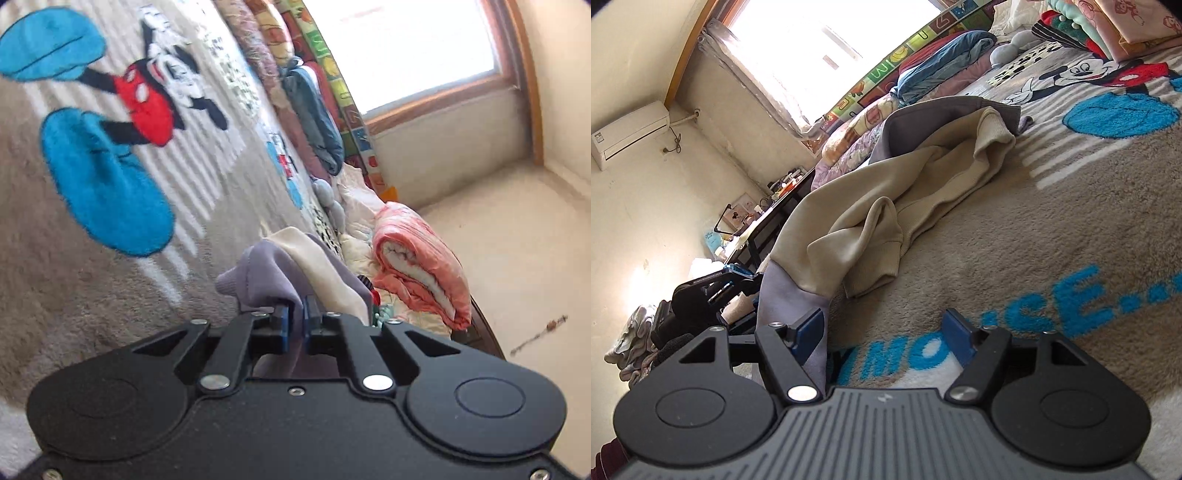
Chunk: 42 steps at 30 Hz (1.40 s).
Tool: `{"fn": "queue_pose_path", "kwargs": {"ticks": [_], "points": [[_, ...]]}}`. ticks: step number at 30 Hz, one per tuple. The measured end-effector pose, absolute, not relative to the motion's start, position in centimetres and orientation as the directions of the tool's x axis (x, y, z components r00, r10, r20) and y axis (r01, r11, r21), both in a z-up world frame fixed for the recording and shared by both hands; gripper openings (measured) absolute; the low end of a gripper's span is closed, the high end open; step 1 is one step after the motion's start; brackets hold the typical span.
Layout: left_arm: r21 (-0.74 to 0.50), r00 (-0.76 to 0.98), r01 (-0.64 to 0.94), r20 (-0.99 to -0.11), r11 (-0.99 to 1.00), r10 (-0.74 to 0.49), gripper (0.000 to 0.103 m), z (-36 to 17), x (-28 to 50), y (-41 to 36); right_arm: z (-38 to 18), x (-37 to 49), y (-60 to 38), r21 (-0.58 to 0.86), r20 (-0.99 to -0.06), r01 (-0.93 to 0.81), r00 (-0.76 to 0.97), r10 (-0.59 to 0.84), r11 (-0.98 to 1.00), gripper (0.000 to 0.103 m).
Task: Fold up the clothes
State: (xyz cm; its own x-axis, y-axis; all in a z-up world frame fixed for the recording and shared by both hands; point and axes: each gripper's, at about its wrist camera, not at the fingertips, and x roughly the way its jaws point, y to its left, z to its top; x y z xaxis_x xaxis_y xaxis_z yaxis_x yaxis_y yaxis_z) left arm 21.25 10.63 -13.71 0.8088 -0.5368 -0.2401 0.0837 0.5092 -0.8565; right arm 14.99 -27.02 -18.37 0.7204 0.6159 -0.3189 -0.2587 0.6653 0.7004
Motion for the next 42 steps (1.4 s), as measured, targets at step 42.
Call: {"fn": "queue_pose_path", "kwargs": {"ticks": [42], "points": [[0.316, 0.594, 0.802, -0.502, 0.506, -0.629, 0.0, -15.5, 8.2, -10.7, -5.5, 22.6, -9.3, -0.195, -0.792, -0.673, 0.537, 0.291, 0.713, 0.072]]}}
